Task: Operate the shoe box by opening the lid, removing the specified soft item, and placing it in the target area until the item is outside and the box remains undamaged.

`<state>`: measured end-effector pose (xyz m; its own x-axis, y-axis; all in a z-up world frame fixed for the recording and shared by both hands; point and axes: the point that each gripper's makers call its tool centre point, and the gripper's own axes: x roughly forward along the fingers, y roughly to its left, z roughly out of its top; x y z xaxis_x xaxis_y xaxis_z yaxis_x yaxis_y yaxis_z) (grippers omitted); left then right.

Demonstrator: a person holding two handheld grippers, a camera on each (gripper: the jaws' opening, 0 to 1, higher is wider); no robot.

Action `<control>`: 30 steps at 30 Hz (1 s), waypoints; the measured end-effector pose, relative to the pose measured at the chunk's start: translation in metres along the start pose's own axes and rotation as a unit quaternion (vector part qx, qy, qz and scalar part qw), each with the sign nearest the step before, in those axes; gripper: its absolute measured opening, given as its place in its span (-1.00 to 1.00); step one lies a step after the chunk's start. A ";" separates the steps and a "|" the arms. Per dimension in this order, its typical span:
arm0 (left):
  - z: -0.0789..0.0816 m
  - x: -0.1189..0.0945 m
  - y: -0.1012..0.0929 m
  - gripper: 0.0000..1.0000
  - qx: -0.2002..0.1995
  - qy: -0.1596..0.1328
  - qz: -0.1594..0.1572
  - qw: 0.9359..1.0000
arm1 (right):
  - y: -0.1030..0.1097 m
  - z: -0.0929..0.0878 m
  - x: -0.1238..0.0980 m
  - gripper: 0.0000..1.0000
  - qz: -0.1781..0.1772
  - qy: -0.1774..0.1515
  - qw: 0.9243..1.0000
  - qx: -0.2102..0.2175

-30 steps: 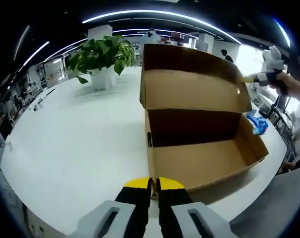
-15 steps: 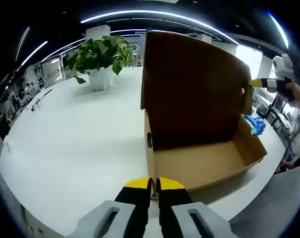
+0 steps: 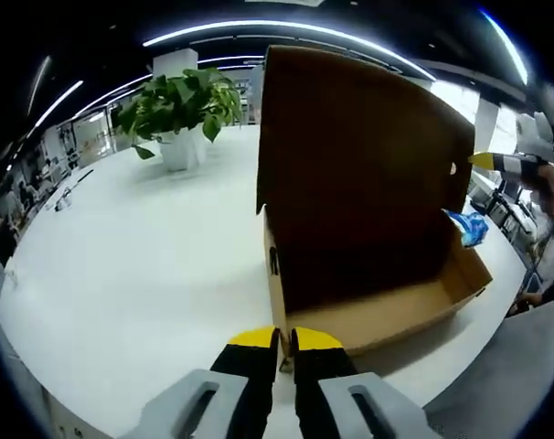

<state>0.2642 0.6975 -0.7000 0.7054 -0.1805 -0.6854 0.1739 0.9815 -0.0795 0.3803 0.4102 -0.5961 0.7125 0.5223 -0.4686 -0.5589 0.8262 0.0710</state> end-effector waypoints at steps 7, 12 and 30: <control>0.011 -0.003 -0.007 -0.63 0.015 -0.015 -0.016 1.000 | 0.008 -0.016 -0.007 -0.95 -0.003 -0.008 1.000 0.001; 0.017 -0.012 -0.007 -0.57 0.026 -0.023 -0.021 0.999 | 0.015 -0.027 -0.011 -0.93 0.002 -0.011 1.000 0.001; 0.076 -0.045 -0.007 -0.40 0.057 -0.087 -0.036 0.994 | 0.031 -0.056 -0.020 -0.84 0.024 -0.005 1.000 -0.016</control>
<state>0.2833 0.6940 -0.6137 0.7953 -0.2680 -0.5437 0.2979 0.9540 -0.0344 0.3250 0.4135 -0.6341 0.6882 0.5640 -0.4564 -0.6064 0.7925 0.0650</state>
